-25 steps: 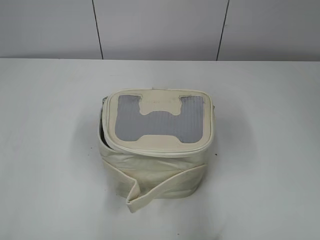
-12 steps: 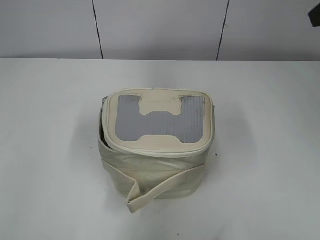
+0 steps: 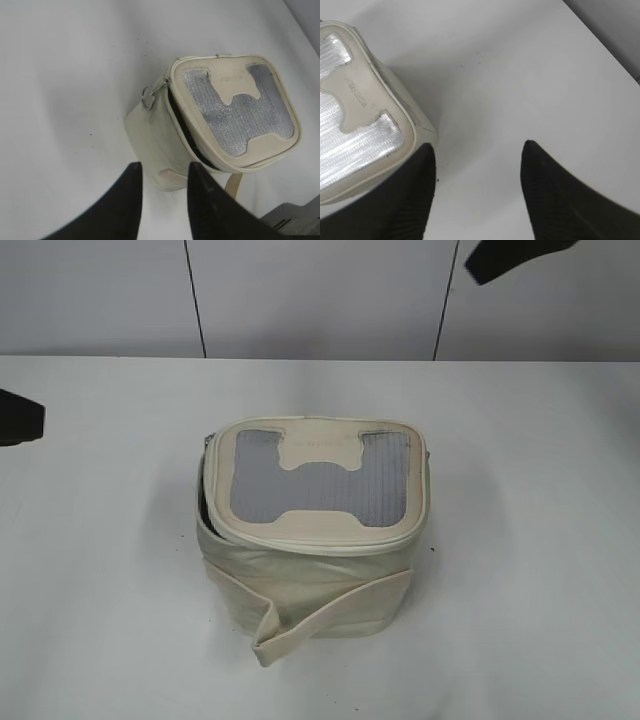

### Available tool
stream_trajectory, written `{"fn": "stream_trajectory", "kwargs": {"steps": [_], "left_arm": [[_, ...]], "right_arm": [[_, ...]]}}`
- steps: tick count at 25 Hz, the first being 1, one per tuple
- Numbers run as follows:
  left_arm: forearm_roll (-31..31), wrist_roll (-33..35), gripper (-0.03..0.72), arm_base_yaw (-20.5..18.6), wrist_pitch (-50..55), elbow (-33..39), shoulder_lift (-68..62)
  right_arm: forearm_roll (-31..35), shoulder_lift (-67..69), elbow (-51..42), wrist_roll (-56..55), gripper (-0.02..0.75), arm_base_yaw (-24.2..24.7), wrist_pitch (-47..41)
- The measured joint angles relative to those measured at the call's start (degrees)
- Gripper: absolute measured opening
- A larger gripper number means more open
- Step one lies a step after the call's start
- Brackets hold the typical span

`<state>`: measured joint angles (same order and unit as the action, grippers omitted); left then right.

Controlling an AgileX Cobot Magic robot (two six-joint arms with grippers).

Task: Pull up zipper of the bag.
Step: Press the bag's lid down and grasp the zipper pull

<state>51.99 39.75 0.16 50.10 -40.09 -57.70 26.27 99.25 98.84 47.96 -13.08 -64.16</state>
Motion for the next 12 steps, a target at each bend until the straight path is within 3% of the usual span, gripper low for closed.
{"fn": "stream_trajectory", "kwargs": {"steps": [6,12], "left_arm": [[3.76,8.94,0.247,0.00,0.64,-4.32,-11.96],[3.60,11.09,0.248,2.06,1.24,-8.69,-20.60]], "right_arm": [[-1.86,8.71,6.68,0.43,0.435,-10.69,-2.92],[-1.73,15.54,10.10,0.86,0.435,-17.44,-3.82]]}}
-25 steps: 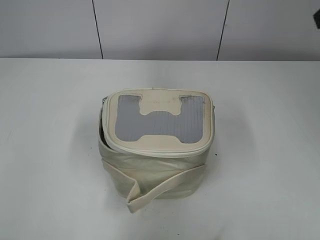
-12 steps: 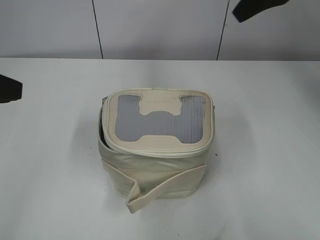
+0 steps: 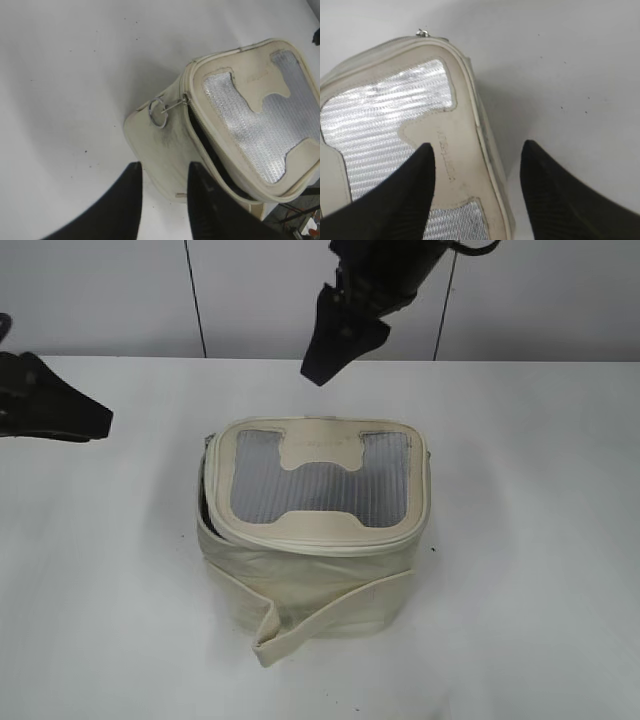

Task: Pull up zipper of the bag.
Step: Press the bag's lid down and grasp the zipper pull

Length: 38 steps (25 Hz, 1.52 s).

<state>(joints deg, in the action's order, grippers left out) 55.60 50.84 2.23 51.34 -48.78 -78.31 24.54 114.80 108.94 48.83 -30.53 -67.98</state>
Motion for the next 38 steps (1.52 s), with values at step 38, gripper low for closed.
{"fn": "stream_trajectory", "kwargs": {"steps": [38], "left_arm": [[-4.91,0.31,0.249,6.93,-1.47,-6.81,-9.63]], "right_arm": [[8.47,16.67,8.50,3.02,0.345,-2.90,-0.99]]}}
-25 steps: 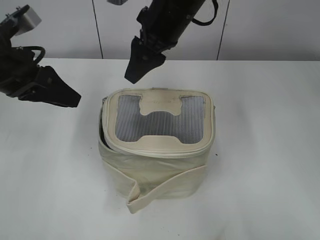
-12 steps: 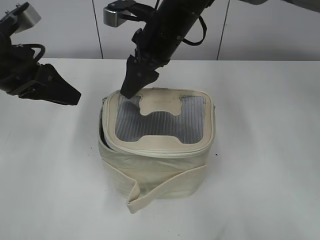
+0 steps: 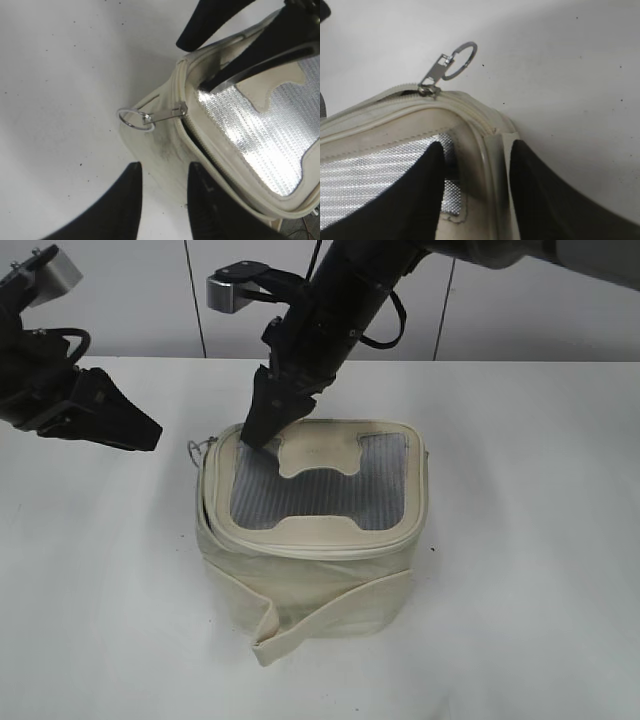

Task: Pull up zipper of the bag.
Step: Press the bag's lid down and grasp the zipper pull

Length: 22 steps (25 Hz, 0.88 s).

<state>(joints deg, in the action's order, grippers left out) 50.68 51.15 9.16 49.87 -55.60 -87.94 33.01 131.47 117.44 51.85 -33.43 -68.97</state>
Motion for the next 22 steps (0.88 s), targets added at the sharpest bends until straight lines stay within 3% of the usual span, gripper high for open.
{"fn": "stream_trajectory", "kwargs": {"steps": [8,14,22], "left_arm": [[0.00,0.00,0.249,0.00,0.00,0.00,0.00],[-2.05,0.00,0.265,0.00,-0.10,0.00,0.00],[-4.66,1.75,0.384,0.00,-3.28,0.00,0.00]], "right_arm": [[0.06,0.00,0.11,-0.11,0.097,0.00,-0.34],[0.06,0.00,0.11,-0.53,0.085,0.00,-0.44],[-0.56,-0.45,0.11,-1.72,0.084,-0.04,-0.54]]}}
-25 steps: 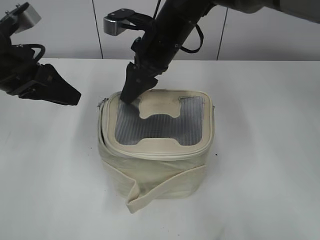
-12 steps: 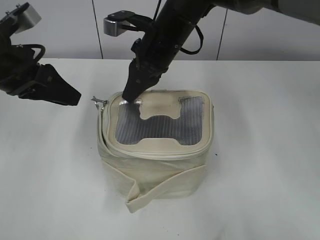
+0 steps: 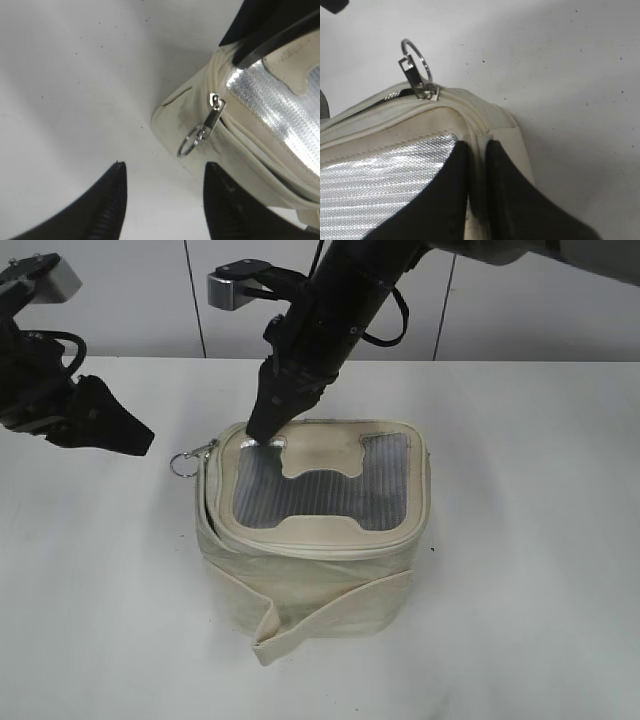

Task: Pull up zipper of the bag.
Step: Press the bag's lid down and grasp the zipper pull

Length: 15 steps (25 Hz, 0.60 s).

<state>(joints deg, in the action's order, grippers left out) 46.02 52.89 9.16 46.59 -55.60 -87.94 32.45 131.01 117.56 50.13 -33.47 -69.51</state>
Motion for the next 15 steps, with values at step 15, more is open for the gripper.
{"fn": "stream_trajectory", "kwargs": {"steps": [15], "left_arm": [[-9.31,11.16,0.393,8.36,-4.67,-0.02,-0.31]], "right_arm": [[-0.29,-0.04,0.00,-0.42,0.083,-0.07,-0.02]]}}
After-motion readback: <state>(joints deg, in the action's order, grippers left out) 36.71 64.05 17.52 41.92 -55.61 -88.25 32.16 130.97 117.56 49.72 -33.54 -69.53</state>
